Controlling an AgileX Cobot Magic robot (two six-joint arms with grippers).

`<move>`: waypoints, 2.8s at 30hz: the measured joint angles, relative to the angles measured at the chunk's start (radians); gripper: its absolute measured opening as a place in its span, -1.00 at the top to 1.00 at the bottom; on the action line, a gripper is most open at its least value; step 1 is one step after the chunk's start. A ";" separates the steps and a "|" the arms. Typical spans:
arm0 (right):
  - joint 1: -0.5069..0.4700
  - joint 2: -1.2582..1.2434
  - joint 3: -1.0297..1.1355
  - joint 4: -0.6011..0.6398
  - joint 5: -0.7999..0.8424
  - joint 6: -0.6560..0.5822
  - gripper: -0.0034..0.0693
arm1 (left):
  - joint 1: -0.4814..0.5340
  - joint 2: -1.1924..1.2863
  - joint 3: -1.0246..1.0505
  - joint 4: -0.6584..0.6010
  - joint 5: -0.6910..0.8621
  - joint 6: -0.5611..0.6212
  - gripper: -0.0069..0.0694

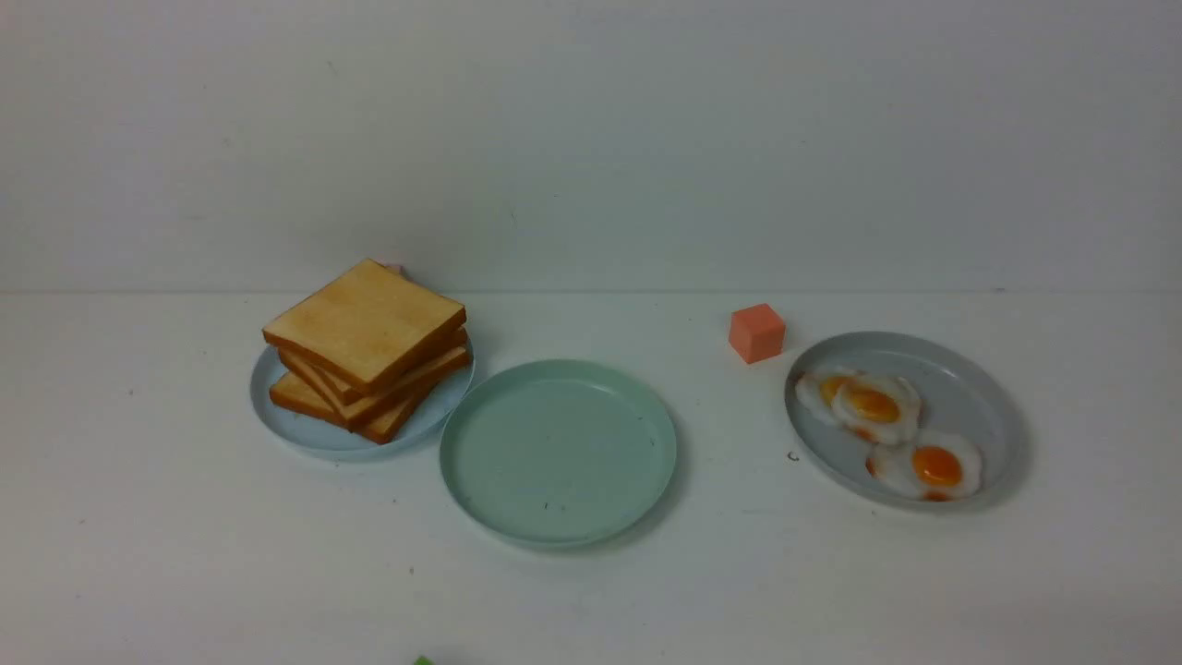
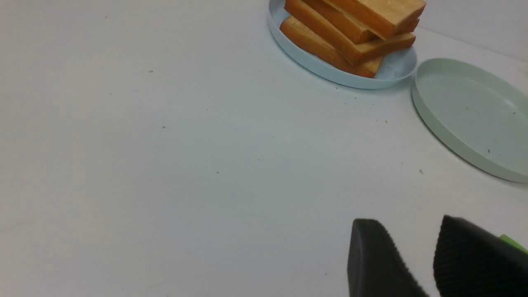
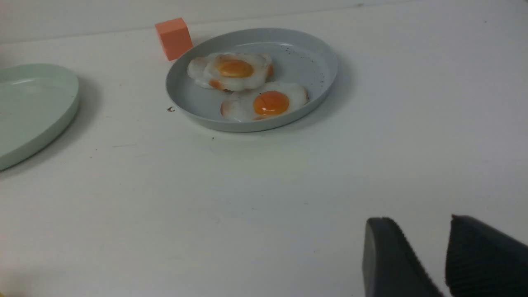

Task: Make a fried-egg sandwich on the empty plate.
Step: Use the left arm to grab a slice of bread

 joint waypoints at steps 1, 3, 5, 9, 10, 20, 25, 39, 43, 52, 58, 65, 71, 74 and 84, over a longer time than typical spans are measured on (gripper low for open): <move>0.000 0.000 0.000 0.000 0.000 0.000 0.24 | 0.000 0.000 0.000 0.000 0.000 0.000 0.19; 0.000 0.000 0.000 0.000 0.000 0.000 0.24 | 0.000 0.000 0.000 0.000 0.000 0.000 0.19; 0.000 0.000 0.000 0.000 0.000 0.000 0.24 | 0.000 0.000 0.000 0.000 0.000 0.000 0.19; 0.000 0.000 0.000 0.000 0.000 0.000 0.24 | 0.000 0.000 0.000 0.000 0.000 0.000 0.19; 0.000 0.000 0.000 0.000 0.000 0.000 0.24 | 0.000 0.000 0.000 0.000 0.000 0.000 0.19; 0.000 0.000 0.000 0.000 0.000 0.000 0.24 | 0.000 0.000 0.000 -0.008 -0.022 -0.005 0.19; 0.000 0.000 0.000 0.000 0.000 0.000 0.24 | 0.000 0.000 0.000 -0.311 -0.165 -0.166 0.19; 0.015 0.000 0.000 0.000 0.000 0.000 0.24 | 0.000 0.173 -0.299 -0.458 0.027 0.130 0.35; 0.019 0.000 0.000 0.000 0.000 0.000 0.24 | -0.003 0.346 -0.447 -0.443 0.200 0.287 0.47; 0.019 0.000 0.000 0.000 0.000 0.000 0.24 | -0.146 0.764 -0.735 -0.339 0.402 0.344 0.58; 0.019 0.000 0.001 0.000 -0.011 0.000 0.24 | -0.152 0.870 -0.755 -0.375 0.374 0.360 0.58; 0.019 0.000 0.011 0.266 -0.179 0.127 0.24 | -0.154 0.908 -0.783 -0.376 0.432 0.414 0.60; 0.019 0.000 0.011 0.450 -0.325 0.180 0.24 | -0.154 0.912 -0.790 -0.378 0.452 0.455 0.85; 0.040 0.011 -0.081 0.456 -0.200 0.158 0.29 | -0.154 0.952 -0.799 -0.378 0.435 0.481 0.85; 0.192 0.495 -0.772 0.317 0.600 -0.185 0.89 | -0.237 1.220 -0.995 -0.317 0.324 0.520 0.85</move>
